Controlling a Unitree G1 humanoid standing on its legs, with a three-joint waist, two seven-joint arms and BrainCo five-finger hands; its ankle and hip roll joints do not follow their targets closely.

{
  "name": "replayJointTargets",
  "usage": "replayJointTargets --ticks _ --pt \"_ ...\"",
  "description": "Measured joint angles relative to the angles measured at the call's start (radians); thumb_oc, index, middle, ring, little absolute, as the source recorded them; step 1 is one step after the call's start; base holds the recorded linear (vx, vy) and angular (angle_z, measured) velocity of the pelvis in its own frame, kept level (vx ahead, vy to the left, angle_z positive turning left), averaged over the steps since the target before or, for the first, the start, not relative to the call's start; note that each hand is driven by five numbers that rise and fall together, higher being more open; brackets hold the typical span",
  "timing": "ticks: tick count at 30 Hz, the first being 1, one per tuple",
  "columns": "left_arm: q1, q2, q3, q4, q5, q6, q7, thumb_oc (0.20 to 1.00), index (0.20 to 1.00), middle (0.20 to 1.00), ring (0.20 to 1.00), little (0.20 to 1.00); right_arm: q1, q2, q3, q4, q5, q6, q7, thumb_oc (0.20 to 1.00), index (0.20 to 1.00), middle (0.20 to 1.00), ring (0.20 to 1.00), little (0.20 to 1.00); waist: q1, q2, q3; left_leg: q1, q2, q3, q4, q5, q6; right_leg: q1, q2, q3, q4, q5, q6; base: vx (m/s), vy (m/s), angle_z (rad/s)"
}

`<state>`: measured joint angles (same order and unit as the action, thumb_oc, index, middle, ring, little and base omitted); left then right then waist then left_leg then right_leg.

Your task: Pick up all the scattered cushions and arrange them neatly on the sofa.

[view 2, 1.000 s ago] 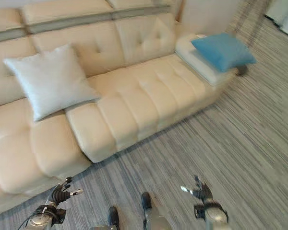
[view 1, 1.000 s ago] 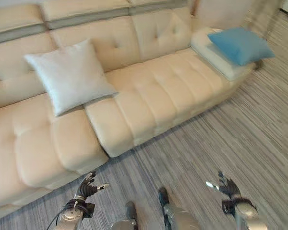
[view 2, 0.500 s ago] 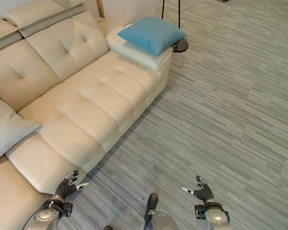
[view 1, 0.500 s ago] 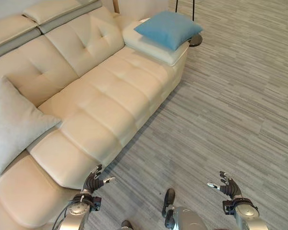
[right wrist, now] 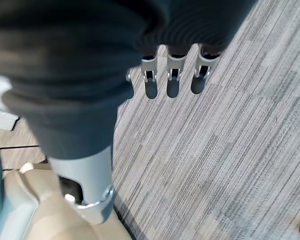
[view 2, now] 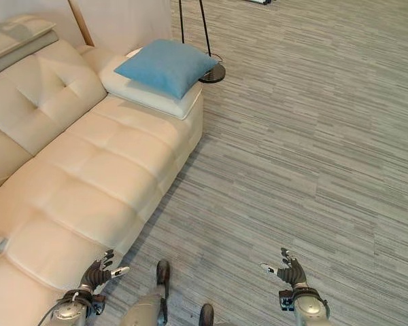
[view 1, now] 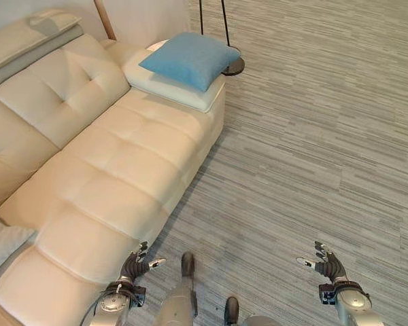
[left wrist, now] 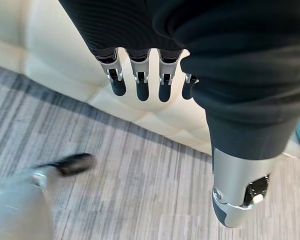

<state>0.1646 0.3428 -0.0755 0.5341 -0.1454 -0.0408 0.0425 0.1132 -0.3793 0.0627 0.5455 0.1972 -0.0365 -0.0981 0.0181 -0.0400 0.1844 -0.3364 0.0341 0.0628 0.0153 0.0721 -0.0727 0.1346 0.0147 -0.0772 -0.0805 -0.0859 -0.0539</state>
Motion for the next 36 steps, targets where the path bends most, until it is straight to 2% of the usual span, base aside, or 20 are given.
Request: replayJointTargets --ticks 1,2,4,5,9,11,12,13,14,15,16,18,20,22,24,25,26,28,31,36 --pt "0.031 -0.001 -0.001 -0.001 0.000 0.001 0.001 1.000 1.000 1.000 1.000 1.000 0.016 -0.004 0.000 -0.007 0.000 -0.002 0.000 1.000 1.000 1.000 1.000 1.000 0.012 0.027 -0.011 0.033 0.014 -0.003 0.017 -0.007 0.007 0.030 0.007 0.037 0.002 -0.024 0.032 0.51 0.181 -0.91" --pt "0.051 0.002 0.000 -0.003 0.000 0.002 0.002 1.000 1.000 1.000 1.000 1.000 0.023 0.001 0.000 -0.007 -0.001 -0.003 -0.001 1.000 1.000 1.000 1.000 1.000 0.006 0.028 -0.030 0.045 0.003 0.005 0.038 0.088 0.045 0.037 -0.018 0.060 0.026 -0.062 0.052 0.64 0.221 -0.92" --pt "0.060 0.010 0.001 0.012 0.001 0.002 0.009 1.000 1.000 1.000 1.000 1.000 0.028 0.018 0.007 -0.014 -0.002 0.000 0.002 1.000 1.000 1.000 1.000 1.000 0.019 -0.011 -0.042 0.056 -0.036 0.044 0.076 0.046 0.076 0.011 -0.075 0.101 0.122 -0.126 0.071 0.31 0.114 -0.75" --pt "0.060 0.009 0.001 0.032 0.001 0.009 0.011 1.000 1.000 1.000 1.000 1.000 0.035 0.025 0.010 -0.035 -0.002 0.000 0.007 1.000 1.000 1.000 1.000 1.000 0.022 -0.020 -0.043 0.074 -0.050 0.081 0.076 0.039 0.098 -0.036 -0.100 0.103 0.247 -0.157 0.125 0.21 0.099 -0.64" --pt "0.003 0.023 -0.002 0.030 0.000 0.007 0.022 1.000 1.000 1.000 1.000 1.000 0.021 0.038 0.034 -0.087 -0.005 -0.002 0.016 1.000 1.000 1.000 1.000 1.000 0.002 -0.026 -0.033 0.157 -0.084 0.144 0.056 -0.030 0.141 -0.275 -0.157 0.119 0.698 -0.169 0.206 0.25 0.127 -0.54" --pt "-0.018 0.032 -0.003 0.029 0.000 0.007 0.036 1.000 1.000 1.000 1.000 1.000 -0.024 0.050 0.051 -0.107 -0.022 -0.004 0.019 1.000 1.000 1.000 1.000 1.000 -0.015 -0.029 -0.022 0.219 -0.100 0.183 0.018 -0.030 0.156 -0.427 -0.178 0.088 0.875 -0.171 0.200 0.35 0.070 -0.45" --pt "-0.025 0.030 -0.008 0.017 0.000 -0.001 0.035 1.000 1.000 1.000 1.000 1.000 -0.014 0.045 0.057 -0.116 -0.022 -0.002 0.017 1.000 1.000 1.000 1.000 1.000 -0.031 -0.016 -0.016 0.237 -0.111 0.174 0.008 -0.069 0.133 -0.478 -0.169 0.068 0.831 -0.168 0.192 0.53 0.029 -0.18" --pt "-0.028 0.016 0.009 0.029 -0.002 -0.007 0.041 1.000 1.000 1.000 1.000 1.000 -0.028 0.040 0.072 -0.120 -0.023 -0.002 0.020 1.000 1.000 1.000 1.000 1.000 -0.031 -0.005 -0.005 0.245 -0.106 0.175 0.012 -0.101 0.161 -0.528 -0.161 0.033 0.756 -0.154 0.169 0.60 -0.070 -0.18" --pt "-0.037 0.016 0.006 0.044 -0.002 -0.003 0.043 1.000 1.000 1.000 1.000 1.000 -0.040 0.043 0.077 -0.118 -0.023 -0.001 0.018 1.000 1.000 1.000 1.000 1.000 -0.039 0.011 0.013 0.268 -0.104 0.193 0.001 -0.124 0.129 -0.562 -0.155 -0.040 0.606 -0.114 0.146 0.63 -0.124 -0.25" --pt "-0.036 0.021 0.008 0.074 -0.001 -0.003 0.042 1.000 1.000 1.000 1.000 1.000 -0.043 0.052 0.077 -0.117 -0.023 -0.003 0.017 1.000 1.000 1.000 1.000 1.000 -0.046 -0.021 0.028 0.260 -0.118 0.227 0.101 -0.187 0.125 -0.611 -0.188 -0.088 0.429 -0.053 0.158 0.92 -0.328 -0.03" --pt "-0.029 0.020 0.021 0.077 0.000 0.006 0.044 1.000 1.000 1.000 1.000 1.000 -0.037 0.054 0.078 -0.091 -0.024 0.008 0.019 1.000 1.000 1.000 1.000 1.000 -0.052 -0.028 0.053 0.238 -0.126 0.253 0.248 -0.310 0.151 -0.635 -0.219 -0.121 0.276 0.004 0.148 0.61 -0.277 -0.05" --pt "-0.015 -0.008 0.036 0.071 0.000 0.005 0.044 1.000 1.000 1.000 1.000 1.000 -0.013 0.048 0.050 -0.081 -0.032 0.005 0.018 1.000 1.000 1.000 1.000 1.000 -0.071 0.004 0.039 0.272 -0.120 0.212 0.261 -0.344 0.137 -0.631 -0.195 -0.085 0.134 0.076 0.160 0.52 -0.269 0.40" --pt "-0.012 -0.010 0.035 0.063 0.001 0.004 0.044 1.000 1.000 1.000 1.000 1.000 0.006 0.043 0.041 -0.082 -0.041 0.006 0.019 1.000 1.000 1.000 1.000 1.000 -0.086 0.014 0.042 0.335 -0.119 0.185 0.217 -0.346 0.130 -0.620 -0.176 -0.056 0.165 0.131 0.123 0.47 -0.269 0.46" --pt "0.005 -0.008 0.037 0.069 0.001 0.003 0.044 1.000 1.000 1.000 1.000 1.000 0.015 0.043 0.043 -0.076 -0.042 0.005 0.021 1.000 1.000 1.000 1.000 1.000 -0.087 0.021 0.036 0.453 -0.114 0.148 0.152 -0.351 0.111 -0.523 -0.120 -0.053 0.178 0.214 0.039 0.46 -0.348 0.33" --pt "-0.008 -0.031 0.028 0.076 0.001 0.001 0.044 1.000 1.000 1.000 1.000 1.000 -0.004 0.033 0.042 -0.048 -0.042 -0.001 0.020 1.000 1.000 1.000 1.000 1.000 -0.088 0.047 0.025 0.456 -0.060 0.135 0.252 -0.341 0.056 -0.496 -0.096 -0.066 0.234 0.289 0.010 0.32 -0.426 0.12" --pt "-0.017 -0.034 0.028 0.073 0.000 0.000 0.042 1.000 1.000 1.000 1.000 1.000 -0.018 0.034 0.042 -0.042 -0.041 0.000 0.020 1.000 1.000 1.000 1.000 1.000 -0.086 0.051 0.026 0.409 -0.043 0.141 0.357 -0.316 0.023 -0.491 -0.093 -0.076 0.261 0.261 -0.023 0.35 -0.439 -0.06" --pt "-0.024 -0.037 0.017 0.065 0.000 -0.006 0.037 1.000 1.000 1.000 1.000 1.000 -0.025 0.029 0.041 -0.045 -0.041 -0.003 0.020 1.000 1.000 1.000 1.000 1.000 -0.079 0.041 0.022 0.314 0.004 0.163 0.606 -0.230 0.036 -0.454 -0.092 -0.088 0.258 0.241 -0.051 0.21 -0.210 -0.01" --pt "-0.019 -0.024 0.009 0.059 -0.001 -0.012 0.035 1.000 1.000 1.000 1.000 1.000 -0.035 0.022 0.040 -0.052 -0.040 -0.007 0.016 1.000 1.000 1.000 1.000 1.000 -0.074 0.033 0.014 0.252 0.060 0.166 0.733 -0.223 0.048 -0.356 -0.075 -0.063 0.204 0.160 -0.067 0.39 -0.184 -0.09" --pt "-0.022 -0.018 0.006 0.050 -0.005 -0.013 0.036 1.000 1.000 1.000 1.000 1.000 -0.070 0.002 0.035 -0.061 -0.040 -0.003 0.011 1.000 1.000 1.000 1.000 1.000 -0.032 0.010 0.019 0.166 0.061 0.128 0.659 -0.231 0.032 -0.288 -0.064 -0.005 0.155 0.153 -0.045 0.30 -0.048 -0.51" --pt "-0.013 -0.027 0.009 0.069 -0.010 -0.013 0.039 1.000 1.000 1.000 1.000 1.000 -0.051 0.000 0.038 -0.081 -0.039 -0.001 -0.005 1.000 1.000 1.000 1.000 1.000 -0.012 0.010 0.023 0.079 0.011 0.113 0.247 -0.179 0.030 -0.107 -0.070 -0.004 0.047 0.089 -0.035 0.37 0.001 -0.11"
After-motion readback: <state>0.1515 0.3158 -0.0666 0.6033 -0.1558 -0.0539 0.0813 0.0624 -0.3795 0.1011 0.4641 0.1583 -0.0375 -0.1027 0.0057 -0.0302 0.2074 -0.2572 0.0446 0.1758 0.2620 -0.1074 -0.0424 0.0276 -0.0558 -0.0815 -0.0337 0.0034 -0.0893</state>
